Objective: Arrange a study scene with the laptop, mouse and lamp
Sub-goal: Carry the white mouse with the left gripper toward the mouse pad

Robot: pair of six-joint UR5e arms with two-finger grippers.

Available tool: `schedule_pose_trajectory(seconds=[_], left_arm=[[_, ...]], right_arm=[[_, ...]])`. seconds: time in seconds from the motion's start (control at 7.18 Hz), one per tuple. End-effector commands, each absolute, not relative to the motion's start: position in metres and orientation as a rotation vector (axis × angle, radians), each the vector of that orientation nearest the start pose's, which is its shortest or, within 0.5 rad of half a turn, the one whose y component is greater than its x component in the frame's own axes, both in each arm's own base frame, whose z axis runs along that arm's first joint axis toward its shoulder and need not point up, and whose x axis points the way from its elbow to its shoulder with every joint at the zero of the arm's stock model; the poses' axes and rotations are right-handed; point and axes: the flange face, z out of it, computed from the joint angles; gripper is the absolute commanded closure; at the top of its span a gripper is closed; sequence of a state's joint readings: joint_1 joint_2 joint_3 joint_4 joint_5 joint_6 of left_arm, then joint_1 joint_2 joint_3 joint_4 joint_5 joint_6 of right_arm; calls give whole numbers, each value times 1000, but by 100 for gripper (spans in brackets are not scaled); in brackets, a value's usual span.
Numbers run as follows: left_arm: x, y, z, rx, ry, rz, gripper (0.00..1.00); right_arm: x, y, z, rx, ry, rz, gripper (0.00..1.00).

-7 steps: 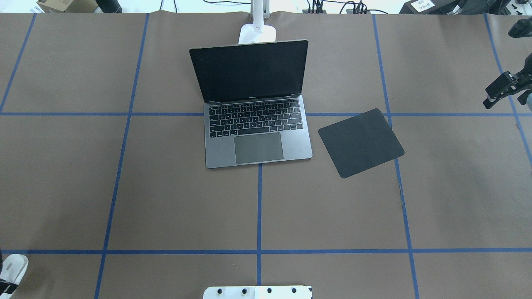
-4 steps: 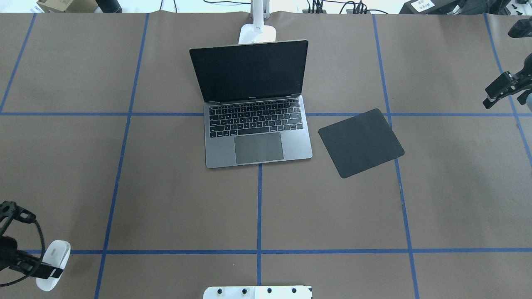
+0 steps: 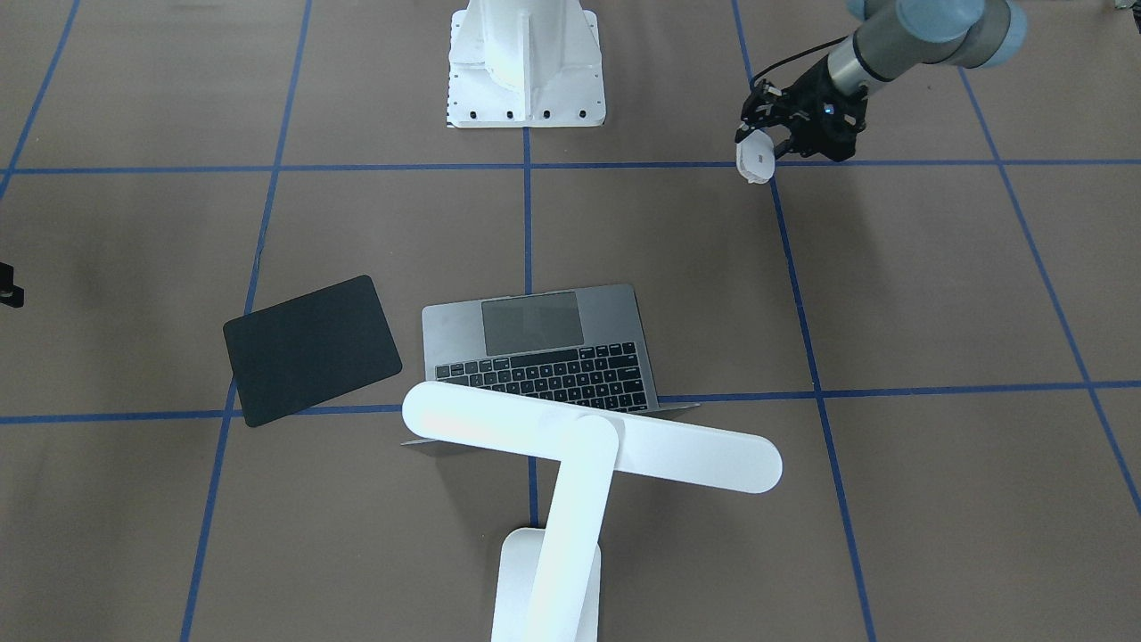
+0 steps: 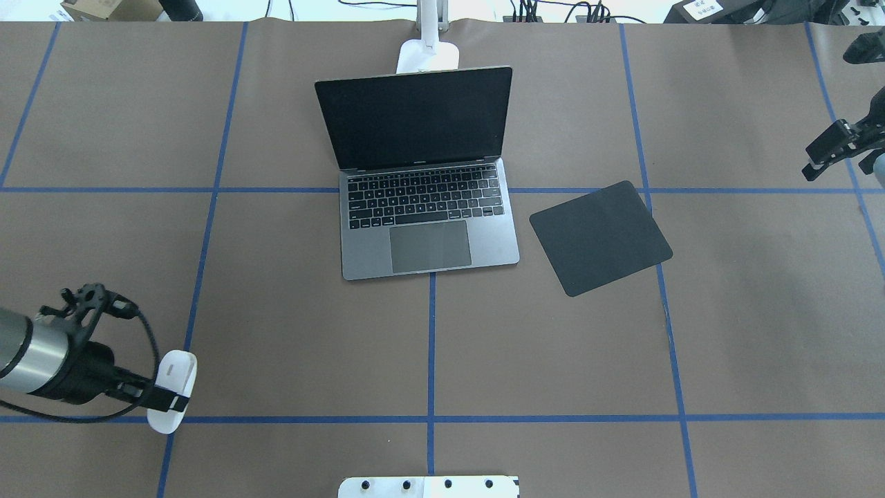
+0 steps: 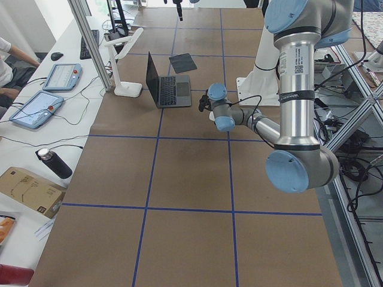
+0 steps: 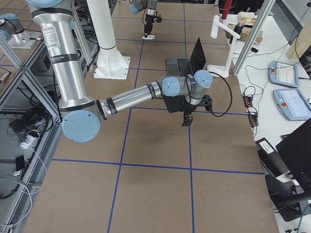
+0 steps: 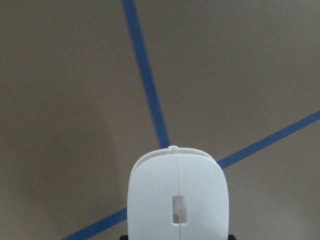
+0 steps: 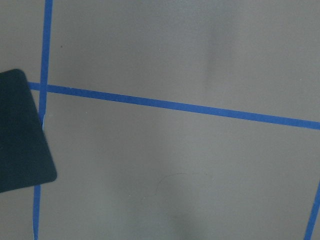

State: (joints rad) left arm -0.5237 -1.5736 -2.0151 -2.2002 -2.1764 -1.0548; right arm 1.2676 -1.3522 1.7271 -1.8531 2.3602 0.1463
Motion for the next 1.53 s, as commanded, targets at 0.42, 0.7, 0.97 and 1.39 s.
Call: schedule_pose_trajectory(seconds=[0.42, 0.7, 0.97, 1.39], left_arm=[[525, -393, 139, 25, 1105, 172, 39], [597, -436, 74, 29, 1068, 110, 39], [648, -464, 21, 24, 1023, 64, 39], [714, -470, -22, 77, 972, 19, 39]], right_arm=[[-110, -560, 501, -82, -803, -188, 2], [-111, -562, 506, -91, -801, -187, 2], [-111, -562, 506, -93, -802, -184, 2], [-111, -562, 507, -95, -808, -184, 2]])
